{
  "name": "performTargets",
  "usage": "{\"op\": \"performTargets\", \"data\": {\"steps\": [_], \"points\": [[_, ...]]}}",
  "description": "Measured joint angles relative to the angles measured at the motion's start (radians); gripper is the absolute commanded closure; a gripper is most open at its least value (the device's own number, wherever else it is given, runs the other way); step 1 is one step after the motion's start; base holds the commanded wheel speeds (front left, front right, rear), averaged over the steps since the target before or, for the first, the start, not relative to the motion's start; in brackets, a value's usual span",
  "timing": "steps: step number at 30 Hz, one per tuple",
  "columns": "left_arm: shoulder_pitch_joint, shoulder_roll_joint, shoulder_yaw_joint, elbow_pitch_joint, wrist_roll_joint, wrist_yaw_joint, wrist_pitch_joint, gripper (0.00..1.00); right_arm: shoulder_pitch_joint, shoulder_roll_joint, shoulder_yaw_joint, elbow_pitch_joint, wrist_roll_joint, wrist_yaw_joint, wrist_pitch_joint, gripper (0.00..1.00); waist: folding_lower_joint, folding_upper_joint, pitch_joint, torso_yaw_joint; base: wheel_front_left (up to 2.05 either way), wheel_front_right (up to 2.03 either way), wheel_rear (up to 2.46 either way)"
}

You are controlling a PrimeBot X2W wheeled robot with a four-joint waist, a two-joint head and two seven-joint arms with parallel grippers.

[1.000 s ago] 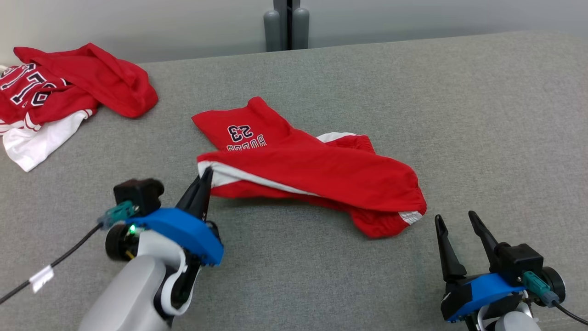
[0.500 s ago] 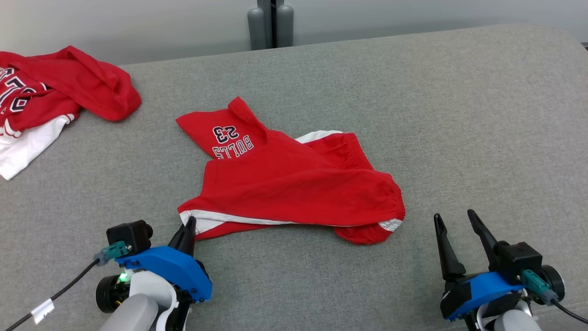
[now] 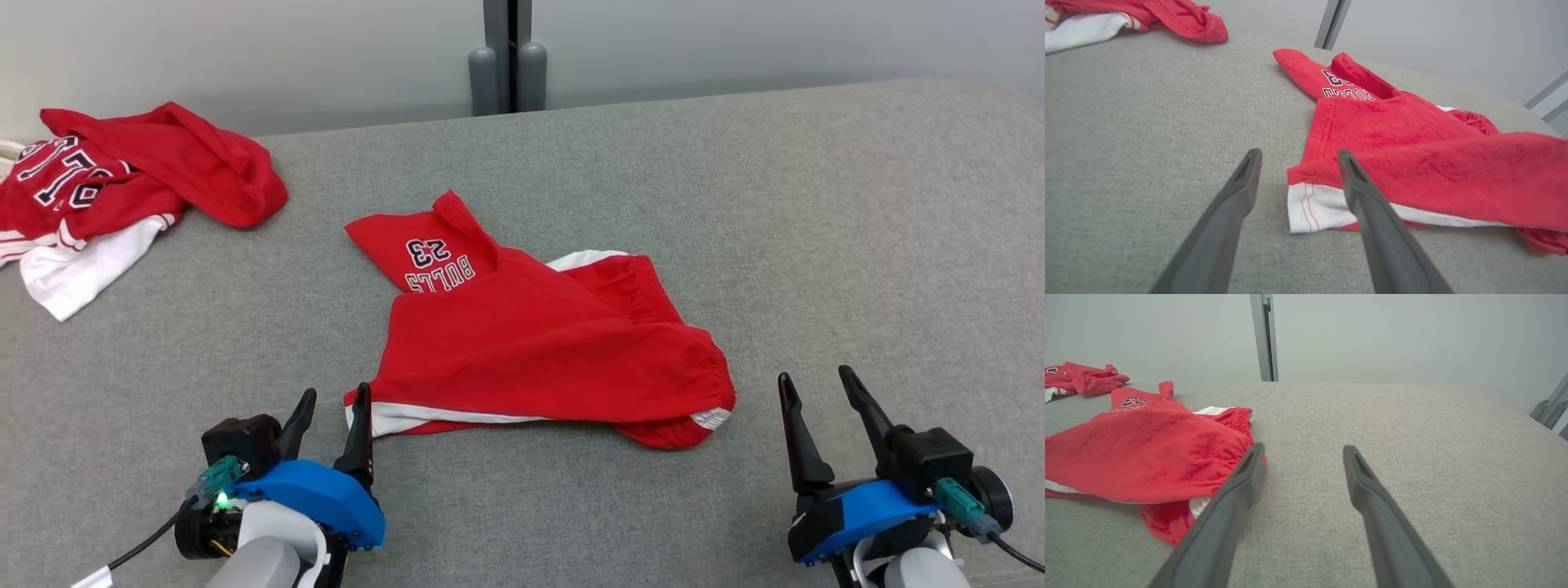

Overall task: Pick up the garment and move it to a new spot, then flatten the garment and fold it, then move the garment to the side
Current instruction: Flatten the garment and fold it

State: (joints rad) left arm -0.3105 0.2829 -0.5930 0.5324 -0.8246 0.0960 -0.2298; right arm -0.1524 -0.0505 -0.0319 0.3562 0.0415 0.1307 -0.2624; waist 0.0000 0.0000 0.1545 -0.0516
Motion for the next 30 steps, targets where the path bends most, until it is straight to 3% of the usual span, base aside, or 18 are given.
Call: {"op": "performTargets", "data": {"steps": [5,14,20,30], "points": [[0.0,-0.003,0.032,-0.02,0.063,0.001,-0.029,0.0,0.006,0.0,-0.007,-0.023,-0.007,0.0,0.0,0.0,0.0,0.0,-0.035,0.027,0.0,0.0,0.0],[0.126,-0.065,0.203,-0.14,0.269,0.009,-0.032,0.0,0.033,0.0,-0.006,-0.05,-0.007,0.0,0.0,0.0,-0.0001,0.0,-0.107,0.066,0.0,0.0,0.0],[0.198,-0.095,0.258,-0.145,0.366,-0.018,-0.032,0.0,0.055,0.0,0.005,-0.056,0.001,0.0,0.0,0.0,-0.0002,-0.0001,-0.152,0.08,0.0,0.0,0.0],[0.224,-0.123,0.324,-0.116,0.439,-0.069,-0.032,0.0,0.067,0.001,0.026,-0.055,0.013,0.0,0.0,0.0,-0.0001,-0.0001,-0.176,0.091,0.0,0.0,0.0]]}}
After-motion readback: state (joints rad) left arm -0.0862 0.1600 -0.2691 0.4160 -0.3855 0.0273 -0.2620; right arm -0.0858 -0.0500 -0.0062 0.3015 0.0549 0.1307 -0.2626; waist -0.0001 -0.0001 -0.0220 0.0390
